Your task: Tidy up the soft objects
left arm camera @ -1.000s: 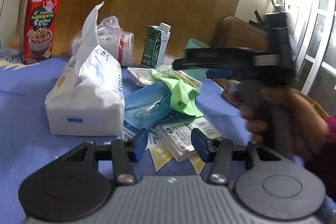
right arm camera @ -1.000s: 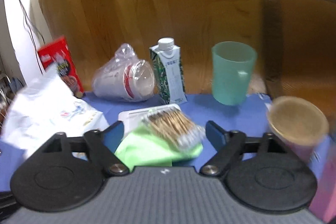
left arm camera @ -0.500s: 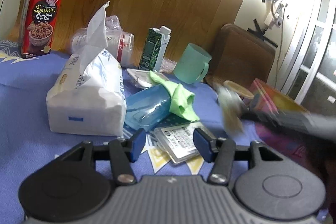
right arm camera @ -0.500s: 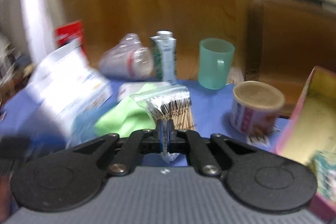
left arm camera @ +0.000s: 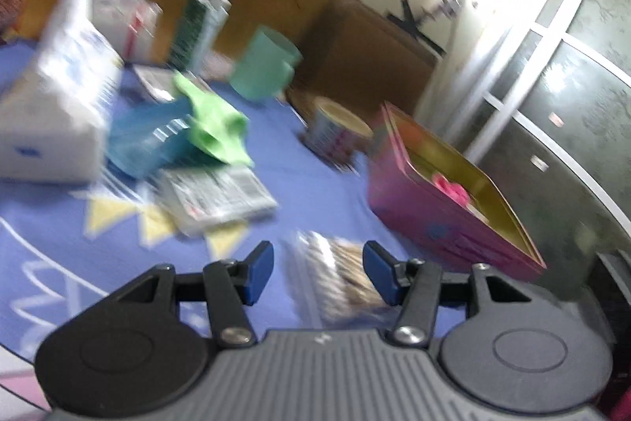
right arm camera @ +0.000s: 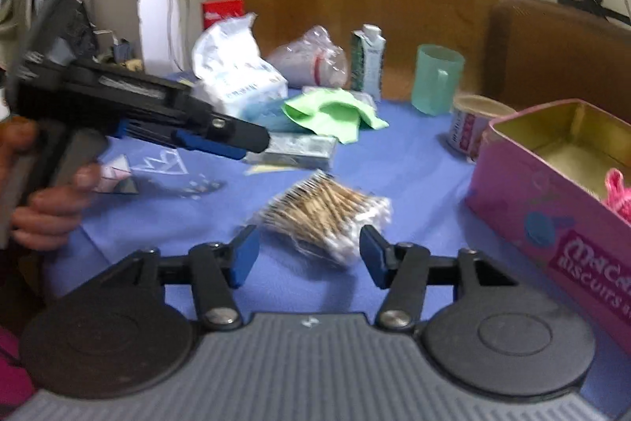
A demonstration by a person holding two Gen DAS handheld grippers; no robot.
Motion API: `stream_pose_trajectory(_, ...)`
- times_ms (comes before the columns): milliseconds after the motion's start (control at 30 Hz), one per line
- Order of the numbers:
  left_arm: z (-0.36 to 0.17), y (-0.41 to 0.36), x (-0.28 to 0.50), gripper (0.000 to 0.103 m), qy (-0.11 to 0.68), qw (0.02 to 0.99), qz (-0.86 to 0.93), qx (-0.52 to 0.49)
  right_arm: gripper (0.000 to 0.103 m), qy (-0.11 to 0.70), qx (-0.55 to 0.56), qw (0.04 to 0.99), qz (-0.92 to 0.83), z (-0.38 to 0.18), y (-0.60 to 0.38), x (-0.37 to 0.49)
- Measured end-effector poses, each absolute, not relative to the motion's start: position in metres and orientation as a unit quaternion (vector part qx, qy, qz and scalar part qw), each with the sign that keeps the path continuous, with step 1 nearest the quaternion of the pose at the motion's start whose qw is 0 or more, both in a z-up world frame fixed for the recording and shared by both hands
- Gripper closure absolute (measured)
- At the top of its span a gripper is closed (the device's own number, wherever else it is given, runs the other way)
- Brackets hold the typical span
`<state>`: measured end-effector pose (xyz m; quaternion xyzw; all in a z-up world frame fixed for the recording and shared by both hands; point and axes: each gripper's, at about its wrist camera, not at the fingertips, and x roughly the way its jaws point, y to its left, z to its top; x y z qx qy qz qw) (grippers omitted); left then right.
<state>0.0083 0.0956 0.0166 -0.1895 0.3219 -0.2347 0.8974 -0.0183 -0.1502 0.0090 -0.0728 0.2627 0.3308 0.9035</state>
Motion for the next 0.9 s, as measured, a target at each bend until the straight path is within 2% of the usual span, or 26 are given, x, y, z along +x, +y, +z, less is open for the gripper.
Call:
stream_pose_trajectory(67, 0.009, 0.08, 0.012, 0.053, 0.345, 0.892, -0.237, -0.173, 0.044, 0.272, -0.087, 0.904, 0.318, 0.002, -0.145, -0.011)
stream_pose_trajectory(133, 0.0, 0.067, 0.016, 0.058, 0.366, 0.885, -0.238, -0.163, 0.044, 0.279, -0.086, 0.904, 0.311, -0.004, -0.14, -0.004)
stream_pose_trajectory(233, 0.007, 0.049, 0.016, 0.058, 0.358, 0.893, -0.237, -0.132, 0.06, 0.27, -0.076, 0.907, 0.313, -0.005, -0.144, -0.007)
stream_pose_trajectory(300, 0.016, 0.041, 0.017, 0.058, 0.349, 0.895, -0.248, -0.123, 0.063, 0.254, -0.081, 0.917, 0.297, -0.004, -0.148, -0.01)
stream_pose_trajectory(600, 0.078, -0.046, 0.044, 0.058, 0.257, 0.912, -0.319, -0.033, 0.064, 0.146, -0.024, 0.97, 0.194, 0.039, -0.211, -0.015)
stream_pose_trajectory(667, 0.083, -0.071, 0.062, 0.055, 0.249, 0.913, -0.322, -0.014, 0.064, 0.142, -0.019, 0.976, 0.163, 0.045, -0.224, -0.005)
stream_pose_trajectory(733, 0.085, -0.095, 0.083, 0.037, 0.236, 0.922, -0.307, 0.008, 0.063, 0.145, -0.012, 0.98, 0.134, 0.049, -0.234, 0.012)
stream_pose_trajectory(833, 0.078, -0.117, 0.106, 0.04, 0.237, 0.935, -0.26, 0.046, 0.056, 0.15, -0.03, 0.987, 0.057, 0.044, -0.24, 0.054)
stream_pose_trajectory(900, 0.074, -0.112, 0.108, 0.04, 0.255, 0.931, -0.258, 0.023, 0.056, 0.159, -0.038, 0.986, 0.001, 0.039, -0.249, 0.07)
